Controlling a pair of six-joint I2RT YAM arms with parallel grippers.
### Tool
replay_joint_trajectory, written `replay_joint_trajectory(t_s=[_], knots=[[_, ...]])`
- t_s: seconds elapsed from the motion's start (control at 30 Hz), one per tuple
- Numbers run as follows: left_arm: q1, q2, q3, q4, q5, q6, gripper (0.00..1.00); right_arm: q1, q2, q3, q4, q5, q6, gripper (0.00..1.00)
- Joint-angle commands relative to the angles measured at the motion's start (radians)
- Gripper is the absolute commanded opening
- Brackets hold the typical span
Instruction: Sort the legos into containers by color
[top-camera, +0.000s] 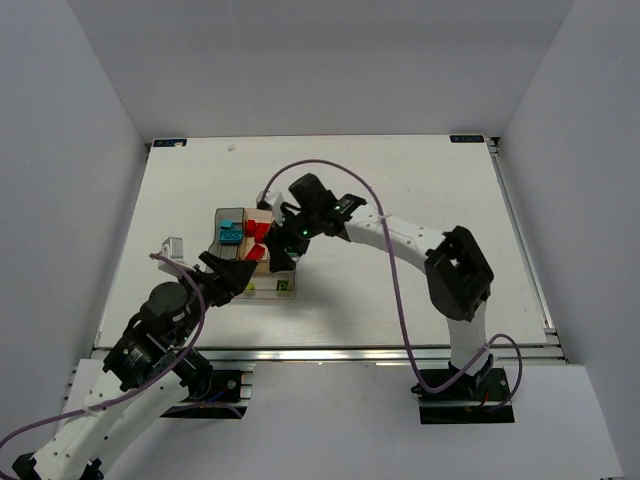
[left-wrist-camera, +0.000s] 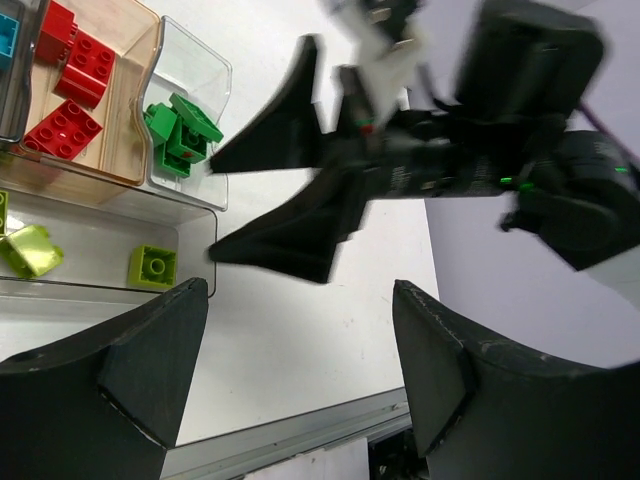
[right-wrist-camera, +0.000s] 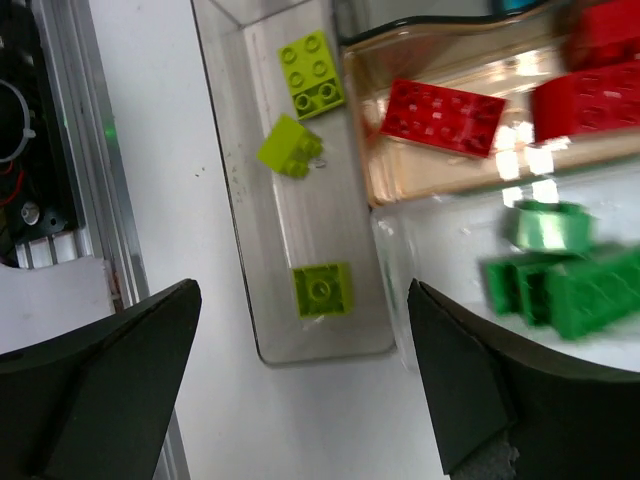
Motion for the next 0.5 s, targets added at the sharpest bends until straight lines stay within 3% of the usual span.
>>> replay_joint_trajectory(t_s=[0.0,0.2,0.33,0.47], knots=[[0.004,0.003,-0.004,0.031,0.025,0.02,0.84,-0.062,-0.185,-0.029,0.031,0.04,0.028,0.89],[0.004,0.02,-0.009,0.073,0.048,0.04,0.84,-0.193,-0.395,-0.172,0.005,0.104,0.035,0.89],[0.004,0.04,-0.012,0.107,0.073,0.059,0.84,-0.255,-0.529,-0.273,-0.046,0.289,-0.007,0.89],[0.004,0.095,-0.008,0.172,0.138,0.112,0.84,-0.324,-0.645,-0.363,-0.049,0.313,-0.036,0.89]])
